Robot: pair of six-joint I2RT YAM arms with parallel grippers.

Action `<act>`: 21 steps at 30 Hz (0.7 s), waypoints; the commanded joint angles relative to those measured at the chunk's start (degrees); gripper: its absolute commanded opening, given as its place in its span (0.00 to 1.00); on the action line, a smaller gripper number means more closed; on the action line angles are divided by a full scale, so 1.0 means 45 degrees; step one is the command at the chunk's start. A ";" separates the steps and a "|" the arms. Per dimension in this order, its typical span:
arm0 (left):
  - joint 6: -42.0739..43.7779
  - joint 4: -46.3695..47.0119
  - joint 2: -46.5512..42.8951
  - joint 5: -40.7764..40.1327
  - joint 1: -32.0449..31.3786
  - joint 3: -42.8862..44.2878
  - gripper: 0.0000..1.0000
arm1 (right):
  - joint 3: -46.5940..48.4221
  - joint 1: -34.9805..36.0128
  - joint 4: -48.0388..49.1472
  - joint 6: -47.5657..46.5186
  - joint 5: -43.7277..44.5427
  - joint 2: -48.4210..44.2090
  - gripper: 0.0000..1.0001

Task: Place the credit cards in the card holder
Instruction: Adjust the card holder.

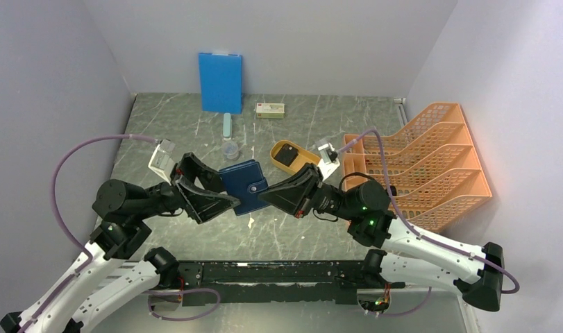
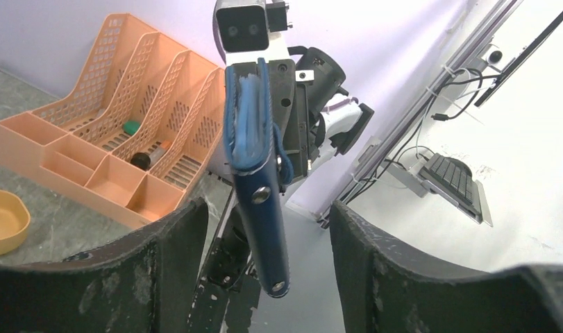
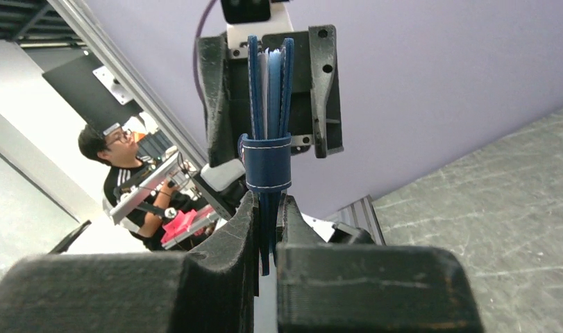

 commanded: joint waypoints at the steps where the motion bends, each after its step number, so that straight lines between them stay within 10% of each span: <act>1: -0.0860 0.1623 0.0189 0.0329 -0.0064 -0.0305 0.63 | -0.0140 0.0056 0.1879 0.0454 0.0490 -0.0058 0.00; 21: -0.0854 0.0945 0.0642 0.0209 -0.0069 -0.0337 0.27 | -0.0141 0.0361 0.1851 0.0368 0.0883 0.0272 0.00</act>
